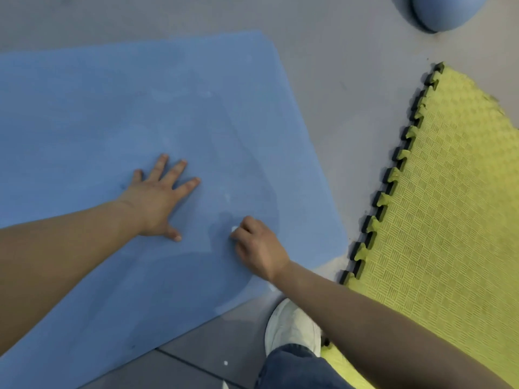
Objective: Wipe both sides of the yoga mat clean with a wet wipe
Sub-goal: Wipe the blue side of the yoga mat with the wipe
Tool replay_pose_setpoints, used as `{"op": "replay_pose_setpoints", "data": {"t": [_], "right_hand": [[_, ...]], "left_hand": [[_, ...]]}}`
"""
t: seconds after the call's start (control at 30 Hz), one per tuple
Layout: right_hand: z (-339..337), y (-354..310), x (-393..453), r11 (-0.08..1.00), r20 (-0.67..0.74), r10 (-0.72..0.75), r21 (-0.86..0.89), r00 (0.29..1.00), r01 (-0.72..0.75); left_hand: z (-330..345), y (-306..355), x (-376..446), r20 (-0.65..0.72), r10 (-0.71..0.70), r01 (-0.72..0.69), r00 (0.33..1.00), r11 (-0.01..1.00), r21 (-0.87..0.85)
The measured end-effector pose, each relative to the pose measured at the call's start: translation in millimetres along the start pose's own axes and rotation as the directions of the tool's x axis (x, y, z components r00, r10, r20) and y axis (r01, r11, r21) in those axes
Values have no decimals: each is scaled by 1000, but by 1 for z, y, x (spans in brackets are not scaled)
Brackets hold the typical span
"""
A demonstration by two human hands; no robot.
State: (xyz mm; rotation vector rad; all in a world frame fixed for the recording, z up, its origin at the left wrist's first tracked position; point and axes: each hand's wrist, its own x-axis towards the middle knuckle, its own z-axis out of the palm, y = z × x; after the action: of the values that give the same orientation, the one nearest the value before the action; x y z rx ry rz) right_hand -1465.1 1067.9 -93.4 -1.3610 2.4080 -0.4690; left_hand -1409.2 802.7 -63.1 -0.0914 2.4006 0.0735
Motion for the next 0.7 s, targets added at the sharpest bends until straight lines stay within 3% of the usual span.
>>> {"op": "replay_pose_setpoints", "data": {"t": [0.03, 0.1, 0.17, 0.27, 0.33, 0.4, 0.5, 0.57, 0.63, 0.7], "right_hand": [[-8, 14, 3, 999, -14, 24, -27, 1000, -24], [-28, 52, 8, 972, -161, 224, -37, 961, -233], [-50, 86, 12, 872, -262, 469, -15, 843, -490], [-56, 90, 27, 792, -257, 585, -25, 769, -610], [-43, 63, 43, 817, -286, 551, -9, 784, -577], [-20, 23, 55, 907, -257, 407, 4, 876, -421], [15, -44, 72, 991, -99, 123, 56, 987, -118], [24, -69, 81, 998, 6, -35, 55, 999, 35], [18, -62, 91, 996, 36, -80, 50, 996, 78], [5, -38, 99, 1000, -13, -20, 15, 1000, 20]], "left_hand": [[2, -4, -1, -1, -1, 1, 1000, 1000, -7], [5, -11, -4, -2, -5, 5, 1000, 1000, -22], [6, -17, -5, 4, -5, 5, 1000, 1000, -28], [8, -22, -6, -7, -11, 11, 1000, 999, -36], [10, -26, -8, -25, -20, 19, 999, 999, -39], [12, -30, -9, -41, -25, 23, 999, 999, -41], [18, -40, -13, -57, -31, 28, 998, 998, -51], [24, -48, -17, -64, -38, 34, 997, 998, -57], [29, -59, -23, -67, -49, 45, 997, 997, -62], [35, -72, -32, -59, -77, 72, 995, 994, -78]]}}
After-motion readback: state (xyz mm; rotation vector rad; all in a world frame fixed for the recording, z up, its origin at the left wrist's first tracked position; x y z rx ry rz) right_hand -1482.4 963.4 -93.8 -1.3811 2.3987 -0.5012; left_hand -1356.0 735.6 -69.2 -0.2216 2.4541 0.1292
